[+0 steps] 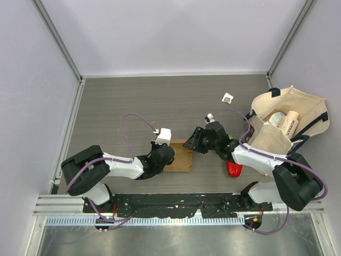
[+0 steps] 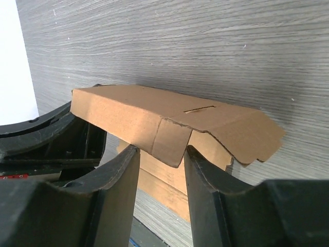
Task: Fold the paper box
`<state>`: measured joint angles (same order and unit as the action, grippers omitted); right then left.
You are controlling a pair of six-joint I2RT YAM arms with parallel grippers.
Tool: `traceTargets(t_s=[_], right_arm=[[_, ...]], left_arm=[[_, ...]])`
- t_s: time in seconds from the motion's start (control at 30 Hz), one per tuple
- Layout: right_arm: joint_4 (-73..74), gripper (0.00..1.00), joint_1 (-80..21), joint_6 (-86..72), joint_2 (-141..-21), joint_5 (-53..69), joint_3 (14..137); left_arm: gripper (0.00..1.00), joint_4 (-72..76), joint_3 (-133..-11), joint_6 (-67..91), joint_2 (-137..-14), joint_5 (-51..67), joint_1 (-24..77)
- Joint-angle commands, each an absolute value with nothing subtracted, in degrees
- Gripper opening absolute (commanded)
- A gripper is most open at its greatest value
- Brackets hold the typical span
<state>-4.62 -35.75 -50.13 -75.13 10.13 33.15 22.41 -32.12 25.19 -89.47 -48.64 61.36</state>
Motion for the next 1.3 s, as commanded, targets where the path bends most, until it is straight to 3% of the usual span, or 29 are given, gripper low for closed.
traceTargets(t_s=[0.0, 0.2, 0.5, 1.1, 1.27], right_arm=[[-3.64, 0.46, -35.33, -49.68, -70.85, 9.42, 35.23], [17.04, 0.54, -37.79, -40.44, -61.81, 0.27, 42.53], [15.38, 0.52, -37.79, -38.93, -70.04, -3.07, 47.99], [-1.3, 0.49, -37.79, -47.02, -73.12, 5.36, 39.55], [16.06, 0.53, -38.58, -41.41, -71.55, -6.57, 45.43]], left_arm=[[0.0, 20.48, -32.7, 25.84, -87.81, -48.78, 61.17], [0.0, 20.57, -32.52, 26.89, -88.06, -49.39, 61.26], [0.0, 19.42, -33.4, 27.68, -89.03, -49.83, 61.17], [0.0, 19.25, -32.96, 28.3, -88.15, -49.39, 61.17], [0.0, 19.16, -33.05, 28.3, -88.24, -49.39, 61.17]])
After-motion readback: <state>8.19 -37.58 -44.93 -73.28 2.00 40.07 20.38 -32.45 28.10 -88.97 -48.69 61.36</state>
